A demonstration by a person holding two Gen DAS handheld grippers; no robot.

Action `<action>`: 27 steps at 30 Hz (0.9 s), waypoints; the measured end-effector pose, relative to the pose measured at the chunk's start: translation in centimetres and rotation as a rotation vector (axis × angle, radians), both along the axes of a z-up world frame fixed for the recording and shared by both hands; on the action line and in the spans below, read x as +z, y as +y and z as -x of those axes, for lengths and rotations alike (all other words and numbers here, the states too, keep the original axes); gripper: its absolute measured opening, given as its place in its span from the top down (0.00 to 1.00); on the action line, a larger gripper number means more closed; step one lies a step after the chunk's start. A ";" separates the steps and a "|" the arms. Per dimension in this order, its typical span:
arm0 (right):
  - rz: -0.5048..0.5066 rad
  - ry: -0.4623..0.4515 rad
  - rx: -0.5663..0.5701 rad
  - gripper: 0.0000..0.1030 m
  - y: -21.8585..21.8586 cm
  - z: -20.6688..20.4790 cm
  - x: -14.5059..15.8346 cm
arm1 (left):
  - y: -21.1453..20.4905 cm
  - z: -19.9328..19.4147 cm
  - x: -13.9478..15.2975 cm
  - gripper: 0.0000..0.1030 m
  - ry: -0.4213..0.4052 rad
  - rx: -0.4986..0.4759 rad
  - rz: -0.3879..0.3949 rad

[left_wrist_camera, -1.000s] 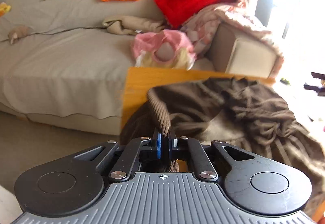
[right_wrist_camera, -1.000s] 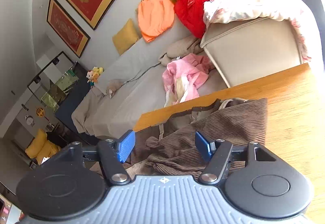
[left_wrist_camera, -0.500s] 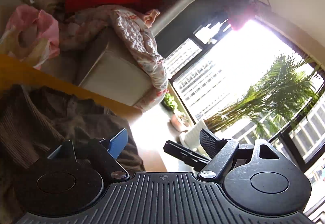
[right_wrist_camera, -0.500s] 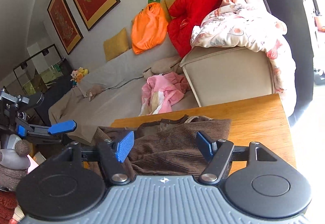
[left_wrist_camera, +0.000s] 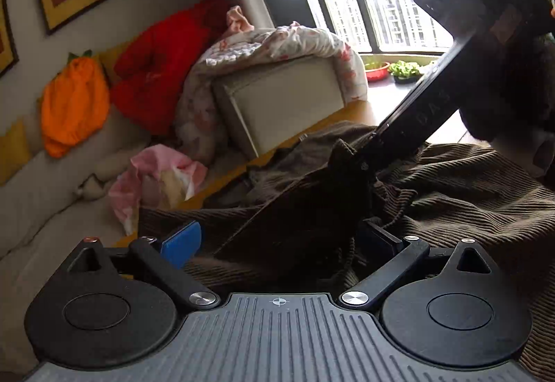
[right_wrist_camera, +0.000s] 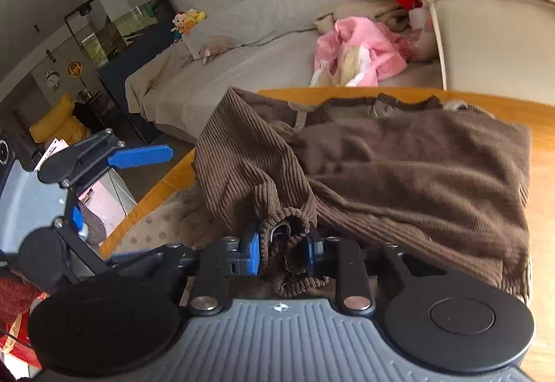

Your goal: Fold clothes

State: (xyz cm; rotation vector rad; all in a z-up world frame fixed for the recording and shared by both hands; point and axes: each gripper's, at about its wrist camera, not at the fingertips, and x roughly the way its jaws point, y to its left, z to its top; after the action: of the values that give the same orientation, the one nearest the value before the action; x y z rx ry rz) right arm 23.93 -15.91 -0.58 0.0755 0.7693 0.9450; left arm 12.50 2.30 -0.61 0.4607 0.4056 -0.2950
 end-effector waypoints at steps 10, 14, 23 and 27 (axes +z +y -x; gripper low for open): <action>-0.042 -0.233 -0.012 0.64 0.8 0.9 8.8 | 6.2 -7.1 3.2 0.84 -0.057 0.222 0.323; 0.047 -0.286 -0.099 0.48 1.7 -0.3 7.1 | 15.6 -5.9 6.0 0.86 -0.071 0.369 0.677; 0.464 -0.333 0.088 0.42 14.1 -1.7 -2.7 | 19.7 -3.7 7.0 0.86 -0.071 0.371 0.830; 0.436 -0.344 0.052 0.74 12.5 -2.5 -2.2 | 20.5 -3.4 6.3 0.86 -0.064 0.367 0.862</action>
State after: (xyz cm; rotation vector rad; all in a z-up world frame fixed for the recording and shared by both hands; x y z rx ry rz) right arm 26.41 -3.44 -2.81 -0.4784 0.6427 0.7928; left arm 15.93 22.84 5.70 -0.4463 0.2588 -0.0769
